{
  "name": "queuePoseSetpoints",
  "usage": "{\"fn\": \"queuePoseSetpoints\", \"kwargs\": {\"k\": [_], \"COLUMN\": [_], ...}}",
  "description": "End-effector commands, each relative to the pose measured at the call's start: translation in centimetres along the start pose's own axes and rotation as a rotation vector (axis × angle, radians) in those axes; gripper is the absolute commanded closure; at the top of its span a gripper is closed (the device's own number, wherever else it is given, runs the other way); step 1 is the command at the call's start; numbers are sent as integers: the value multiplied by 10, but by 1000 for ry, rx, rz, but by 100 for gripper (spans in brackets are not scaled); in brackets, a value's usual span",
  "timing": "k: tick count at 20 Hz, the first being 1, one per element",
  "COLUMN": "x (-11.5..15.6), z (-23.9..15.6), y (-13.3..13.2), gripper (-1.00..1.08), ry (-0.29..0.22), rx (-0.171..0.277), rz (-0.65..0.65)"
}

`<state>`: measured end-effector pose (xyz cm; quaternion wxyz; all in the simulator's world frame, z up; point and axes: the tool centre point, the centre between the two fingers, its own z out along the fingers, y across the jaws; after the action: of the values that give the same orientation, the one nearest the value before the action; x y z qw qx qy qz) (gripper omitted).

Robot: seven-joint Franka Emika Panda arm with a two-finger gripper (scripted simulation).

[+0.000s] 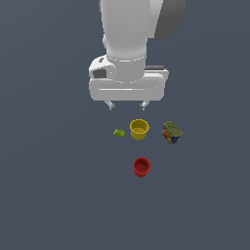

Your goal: Pick up a designated object from a clutter of objects.

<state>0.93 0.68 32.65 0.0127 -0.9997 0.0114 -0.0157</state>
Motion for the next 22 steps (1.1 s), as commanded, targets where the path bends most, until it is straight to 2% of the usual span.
{"fn": "queuePoseSetpoints", "kwargs": {"k": [1,10,22], "x": [0,3,1], "z": [0,10,27], "y": [0,-20,-12], "gripper": [-92,-92,-92], "ry": [0,-1,-2], "rx": [0,14,2], "rz": [0,2,-62]}}
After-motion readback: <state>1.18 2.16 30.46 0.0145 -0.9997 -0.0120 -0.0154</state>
